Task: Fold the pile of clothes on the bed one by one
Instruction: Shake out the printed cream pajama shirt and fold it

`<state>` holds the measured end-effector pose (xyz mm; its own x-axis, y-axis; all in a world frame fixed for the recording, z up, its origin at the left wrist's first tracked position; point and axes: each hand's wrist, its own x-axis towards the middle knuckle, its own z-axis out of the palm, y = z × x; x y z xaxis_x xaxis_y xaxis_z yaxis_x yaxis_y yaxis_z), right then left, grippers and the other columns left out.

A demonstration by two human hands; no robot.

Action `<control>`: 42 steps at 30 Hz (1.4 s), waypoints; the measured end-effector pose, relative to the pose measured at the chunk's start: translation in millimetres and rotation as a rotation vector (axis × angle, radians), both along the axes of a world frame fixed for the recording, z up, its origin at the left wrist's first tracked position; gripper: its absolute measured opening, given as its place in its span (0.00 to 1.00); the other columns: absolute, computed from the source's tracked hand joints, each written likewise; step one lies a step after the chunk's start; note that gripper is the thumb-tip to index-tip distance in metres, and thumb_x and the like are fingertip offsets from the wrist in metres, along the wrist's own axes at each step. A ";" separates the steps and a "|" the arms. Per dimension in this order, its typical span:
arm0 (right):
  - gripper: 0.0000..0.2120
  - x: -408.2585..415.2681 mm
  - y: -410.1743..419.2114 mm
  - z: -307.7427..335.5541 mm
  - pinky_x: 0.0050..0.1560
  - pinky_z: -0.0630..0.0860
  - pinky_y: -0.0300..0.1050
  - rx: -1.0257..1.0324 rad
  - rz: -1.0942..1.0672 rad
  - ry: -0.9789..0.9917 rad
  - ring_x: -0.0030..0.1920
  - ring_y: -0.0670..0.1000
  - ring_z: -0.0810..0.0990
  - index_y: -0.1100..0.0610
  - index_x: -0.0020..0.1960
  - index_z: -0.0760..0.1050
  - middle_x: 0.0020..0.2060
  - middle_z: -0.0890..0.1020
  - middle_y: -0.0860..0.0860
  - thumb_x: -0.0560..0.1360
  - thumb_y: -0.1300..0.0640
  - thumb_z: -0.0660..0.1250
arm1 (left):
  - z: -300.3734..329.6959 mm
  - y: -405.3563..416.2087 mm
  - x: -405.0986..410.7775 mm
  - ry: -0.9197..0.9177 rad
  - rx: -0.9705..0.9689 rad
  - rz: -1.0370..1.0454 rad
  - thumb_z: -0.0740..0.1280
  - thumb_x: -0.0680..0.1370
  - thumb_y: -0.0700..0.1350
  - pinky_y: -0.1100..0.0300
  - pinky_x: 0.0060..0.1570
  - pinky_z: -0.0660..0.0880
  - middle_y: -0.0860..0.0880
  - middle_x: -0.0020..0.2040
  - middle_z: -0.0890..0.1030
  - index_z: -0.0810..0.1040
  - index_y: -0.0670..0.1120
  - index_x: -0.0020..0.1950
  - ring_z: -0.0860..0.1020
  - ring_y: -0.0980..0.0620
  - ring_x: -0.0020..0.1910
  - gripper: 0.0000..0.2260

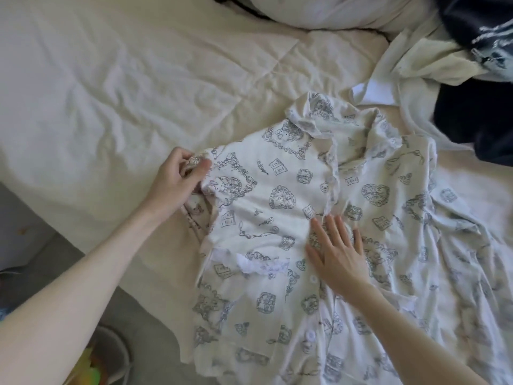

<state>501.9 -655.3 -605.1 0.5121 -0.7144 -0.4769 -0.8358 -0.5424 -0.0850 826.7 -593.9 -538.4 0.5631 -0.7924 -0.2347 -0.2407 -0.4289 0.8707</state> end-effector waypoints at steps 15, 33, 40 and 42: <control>0.27 51.0 27.1 21.7 0.73 0.36 0.59 0.073 -0.429 -0.118 0.76 0.50 0.37 0.47 0.77 0.45 0.77 0.42 0.49 0.81 0.44 0.46 | -5.0 62.7 -8.7 0.410 0.433 0.040 0.68 0.75 0.52 0.54 0.40 0.77 0.47 0.35 0.82 0.79 0.45 0.42 0.79 0.49 0.34 0.10; 0.30 59.7 97.4 12.4 0.74 0.37 0.60 0.112 -0.318 -0.055 0.74 0.48 0.31 0.45 0.76 0.36 0.75 0.35 0.46 0.80 0.39 0.45 | 11.1 92.3 75.5 -0.369 0.009 0.393 0.61 0.80 0.43 0.70 0.37 0.66 0.55 0.38 0.73 0.73 0.49 0.49 0.73 0.66 0.37 0.03; 0.19 78.8 64.1 32.5 0.72 0.51 0.62 -0.043 -0.365 -0.175 0.71 0.56 0.64 0.53 0.66 0.71 0.70 0.67 0.53 0.78 0.46 0.58 | 18.6 61.9 71.5 -0.290 0.617 0.072 0.52 0.80 0.60 0.52 0.41 0.70 0.43 0.34 0.78 0.76 0.41 0.35 0.76 0.42 0.40 0.28; 0.21 85.8 43.2 34.7 0.72 0.54 0.62 -0.083 -0.336 -0.195 0.71 0.56 0.64 0.53 0.67 0.69 0.71 0.67 0.53 0.79 0.45 0.55 | 17.1 47.3 69.1 -0.429 0.615 0.081 0.49 0.80 0.60 0.52 0.43 0.70 0.43 0.39 0.78 0.75 0.42 0.37 0.76 0.40 0.44 0.27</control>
<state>587.7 -612.1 -570.4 0.3186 -0.8896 -0.3273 -0.9404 -0.2534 -0.2266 895.8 -546.6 -521.2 0.7556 -0.5415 -0.3686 -0.4519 -0.8383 0.3050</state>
